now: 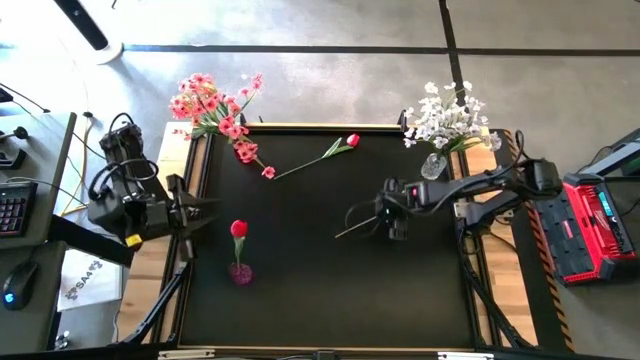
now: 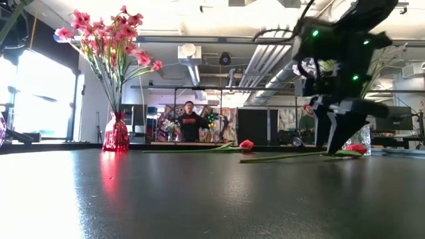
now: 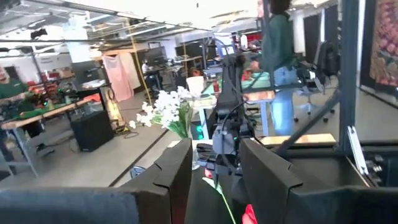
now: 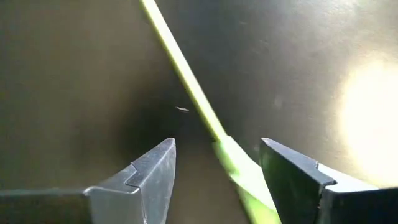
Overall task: Sort flowers into vase by color
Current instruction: Put the bottom red flower into the violet vase
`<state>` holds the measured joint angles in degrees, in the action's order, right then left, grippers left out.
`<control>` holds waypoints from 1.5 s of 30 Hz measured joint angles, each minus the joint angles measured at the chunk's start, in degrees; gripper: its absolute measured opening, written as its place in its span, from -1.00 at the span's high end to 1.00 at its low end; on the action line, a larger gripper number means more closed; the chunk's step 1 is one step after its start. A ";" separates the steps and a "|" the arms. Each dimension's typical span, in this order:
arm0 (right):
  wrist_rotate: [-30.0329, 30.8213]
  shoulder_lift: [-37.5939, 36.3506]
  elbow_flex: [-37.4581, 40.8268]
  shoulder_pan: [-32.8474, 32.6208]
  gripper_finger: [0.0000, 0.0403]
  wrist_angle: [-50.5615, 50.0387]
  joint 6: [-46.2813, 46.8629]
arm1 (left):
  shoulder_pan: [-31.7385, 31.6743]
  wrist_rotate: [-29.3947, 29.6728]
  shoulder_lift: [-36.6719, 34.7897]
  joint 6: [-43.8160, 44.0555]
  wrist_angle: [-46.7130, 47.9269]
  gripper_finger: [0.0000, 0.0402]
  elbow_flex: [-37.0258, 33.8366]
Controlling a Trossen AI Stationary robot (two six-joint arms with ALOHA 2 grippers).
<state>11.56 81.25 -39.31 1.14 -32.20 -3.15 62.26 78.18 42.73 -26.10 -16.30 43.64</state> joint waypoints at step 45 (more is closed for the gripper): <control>-30.33 0.07 -20.38 7.62 0.98 -5.98 18.98 | -13.36 -3.11 14.45 1.57 12.24 0.06 15.73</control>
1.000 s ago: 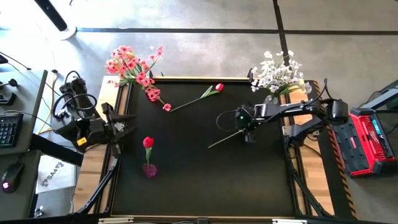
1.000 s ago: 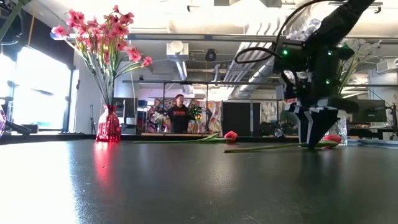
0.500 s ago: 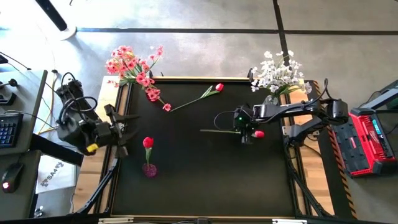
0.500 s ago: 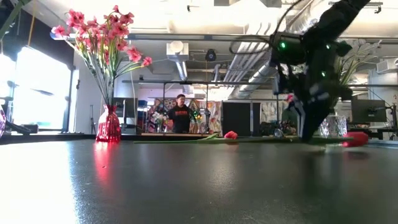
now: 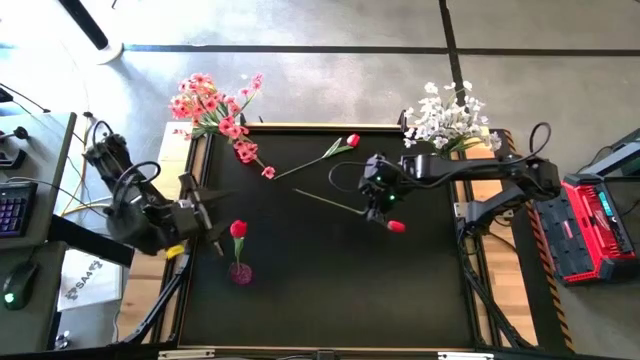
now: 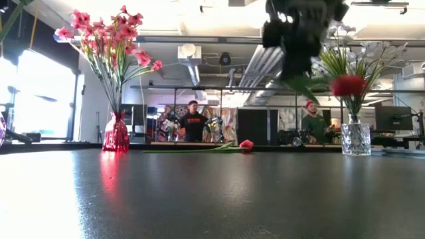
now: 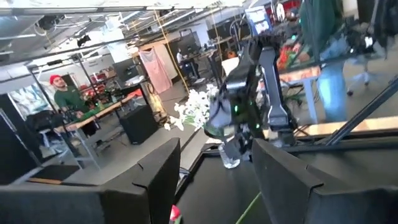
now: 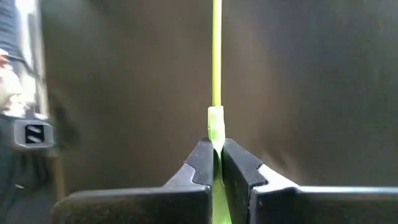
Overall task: Sort flowers into vase by color
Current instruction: Put the bottom red flower into the violet vase
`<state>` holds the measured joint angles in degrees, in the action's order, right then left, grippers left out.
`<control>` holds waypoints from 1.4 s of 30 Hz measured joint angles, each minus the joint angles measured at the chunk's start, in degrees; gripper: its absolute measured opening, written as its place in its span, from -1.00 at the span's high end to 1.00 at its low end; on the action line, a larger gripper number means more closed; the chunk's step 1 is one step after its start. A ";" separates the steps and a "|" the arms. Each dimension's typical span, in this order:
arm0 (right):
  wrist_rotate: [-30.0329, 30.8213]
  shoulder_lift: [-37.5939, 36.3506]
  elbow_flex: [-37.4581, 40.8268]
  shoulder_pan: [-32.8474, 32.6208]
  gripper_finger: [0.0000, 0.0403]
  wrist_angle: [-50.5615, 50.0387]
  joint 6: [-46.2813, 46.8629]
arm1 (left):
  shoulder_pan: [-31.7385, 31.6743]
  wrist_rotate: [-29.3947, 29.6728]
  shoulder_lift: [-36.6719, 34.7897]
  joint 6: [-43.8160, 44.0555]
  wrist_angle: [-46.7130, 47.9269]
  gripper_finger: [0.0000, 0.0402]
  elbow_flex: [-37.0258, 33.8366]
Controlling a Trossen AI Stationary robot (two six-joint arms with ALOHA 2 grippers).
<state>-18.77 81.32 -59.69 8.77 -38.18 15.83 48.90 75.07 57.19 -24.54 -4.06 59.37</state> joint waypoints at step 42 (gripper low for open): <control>21.85 -0.07 -8.80 -14.74 1.00 9.49 23.79 | -32.76 -26.47 42.32 -25.23 15.14 0.06 15.91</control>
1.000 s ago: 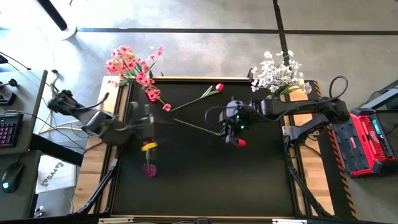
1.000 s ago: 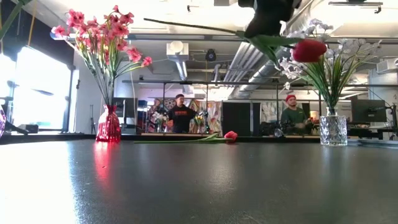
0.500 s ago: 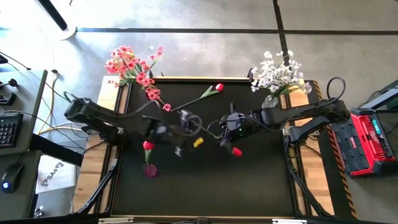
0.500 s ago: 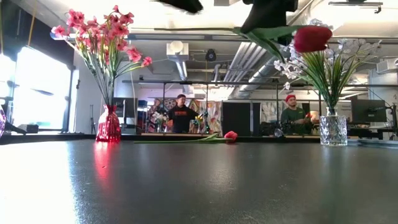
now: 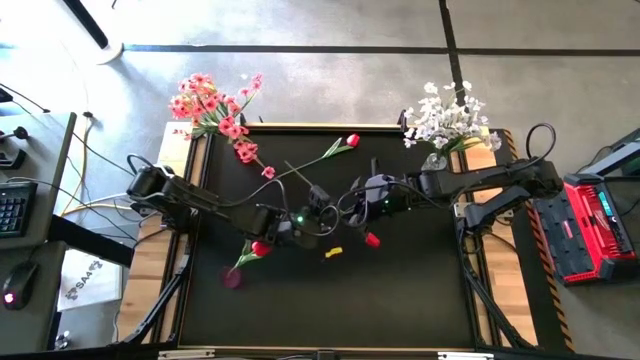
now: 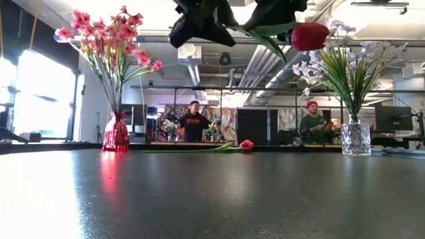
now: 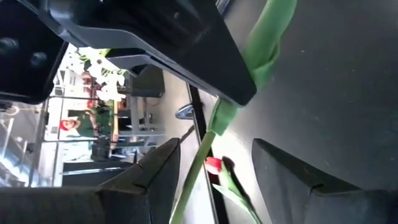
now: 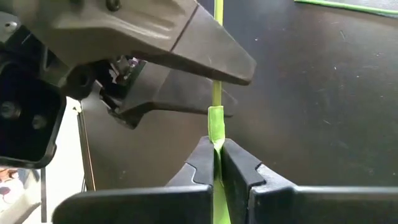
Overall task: Sort flowers into vase by color
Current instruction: Put the bottom red flower into the violet vase
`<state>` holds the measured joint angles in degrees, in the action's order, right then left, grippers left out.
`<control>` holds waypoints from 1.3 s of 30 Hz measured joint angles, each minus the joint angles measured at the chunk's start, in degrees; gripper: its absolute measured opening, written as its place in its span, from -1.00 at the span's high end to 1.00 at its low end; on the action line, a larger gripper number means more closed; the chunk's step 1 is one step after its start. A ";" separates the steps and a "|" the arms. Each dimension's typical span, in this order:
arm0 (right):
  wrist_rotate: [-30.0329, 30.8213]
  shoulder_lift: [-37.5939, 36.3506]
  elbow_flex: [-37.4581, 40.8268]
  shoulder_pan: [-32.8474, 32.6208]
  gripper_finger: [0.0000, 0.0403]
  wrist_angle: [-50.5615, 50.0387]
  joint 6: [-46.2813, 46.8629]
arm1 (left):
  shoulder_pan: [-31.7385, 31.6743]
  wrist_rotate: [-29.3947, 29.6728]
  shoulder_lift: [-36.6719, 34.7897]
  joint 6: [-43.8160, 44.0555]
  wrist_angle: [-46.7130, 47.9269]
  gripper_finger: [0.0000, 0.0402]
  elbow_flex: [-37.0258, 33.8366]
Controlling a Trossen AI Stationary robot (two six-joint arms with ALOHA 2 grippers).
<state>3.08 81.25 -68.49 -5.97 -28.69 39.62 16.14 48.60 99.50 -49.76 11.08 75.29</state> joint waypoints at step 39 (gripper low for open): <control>49.80 -4.78 0.00 -21.23 0.29 1.77 -24.03 | -1.92 -0.89 -3.94 12.90 -1.64 1.00 -0.11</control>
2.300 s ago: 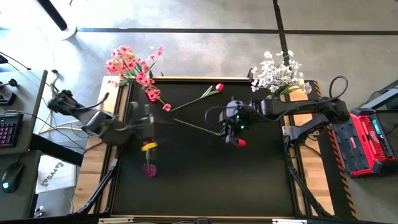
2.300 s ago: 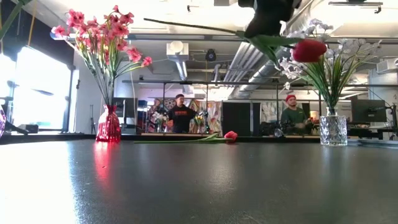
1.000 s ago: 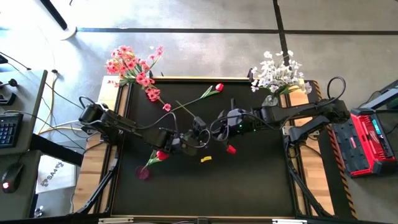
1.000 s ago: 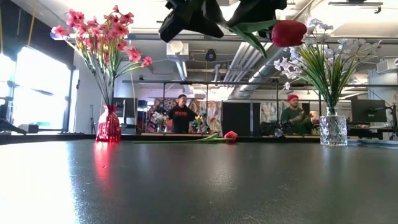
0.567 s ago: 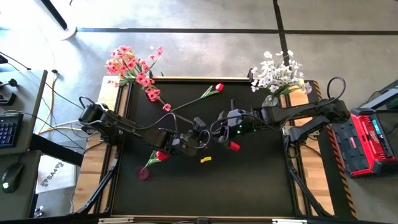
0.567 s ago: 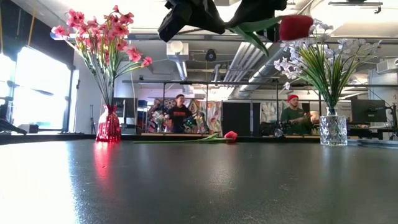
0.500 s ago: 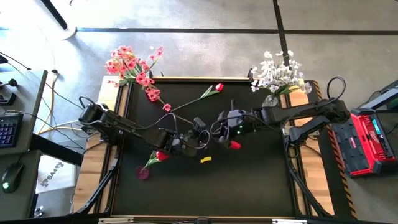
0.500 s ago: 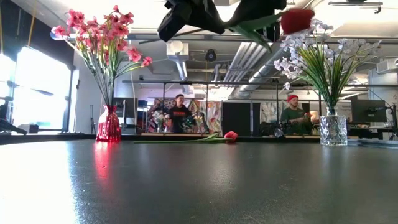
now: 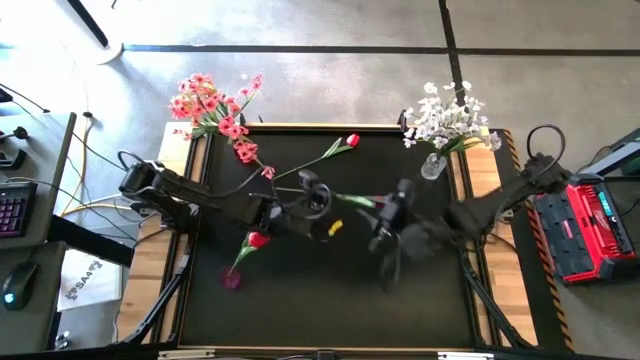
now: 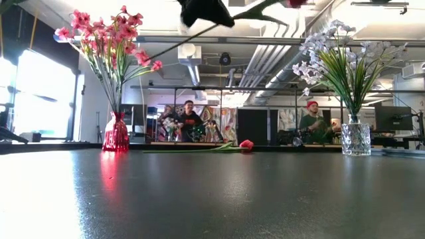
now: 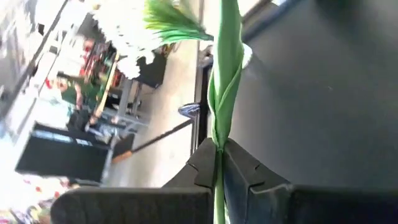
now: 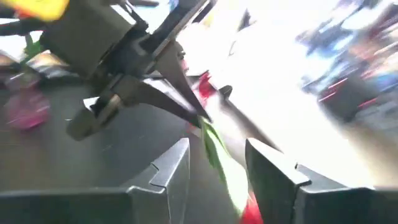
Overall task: Sort flowers into vase by color
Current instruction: Put the bottom red flower into the violet vase
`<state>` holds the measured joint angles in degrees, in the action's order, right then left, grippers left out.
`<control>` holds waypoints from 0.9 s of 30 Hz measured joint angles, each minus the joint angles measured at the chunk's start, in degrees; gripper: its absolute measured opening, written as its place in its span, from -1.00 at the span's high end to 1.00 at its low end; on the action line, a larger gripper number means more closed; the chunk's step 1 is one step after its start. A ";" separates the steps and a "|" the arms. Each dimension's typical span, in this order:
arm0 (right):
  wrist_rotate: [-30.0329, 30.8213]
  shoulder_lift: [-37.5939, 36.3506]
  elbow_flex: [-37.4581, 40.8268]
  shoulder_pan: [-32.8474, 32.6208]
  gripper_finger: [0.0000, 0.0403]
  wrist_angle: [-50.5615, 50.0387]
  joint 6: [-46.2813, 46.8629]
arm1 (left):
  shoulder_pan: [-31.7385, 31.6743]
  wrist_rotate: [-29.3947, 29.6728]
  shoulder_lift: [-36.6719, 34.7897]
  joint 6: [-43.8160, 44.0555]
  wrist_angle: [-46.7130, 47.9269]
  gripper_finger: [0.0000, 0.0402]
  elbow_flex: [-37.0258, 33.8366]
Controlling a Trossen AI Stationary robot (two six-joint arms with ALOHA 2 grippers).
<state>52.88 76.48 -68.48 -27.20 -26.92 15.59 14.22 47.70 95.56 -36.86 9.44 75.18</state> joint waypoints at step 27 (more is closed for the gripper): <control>19.42 8.18 0.00 -16.00 0.28 -21.74 36.06 | 2.06 -1.54 -36.37 14.58 -2.09 1.00 0.02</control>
<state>72.30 84.66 -68.49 -43.20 -48.65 51.65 16.29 46.16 59.19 -22.29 7.34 75.20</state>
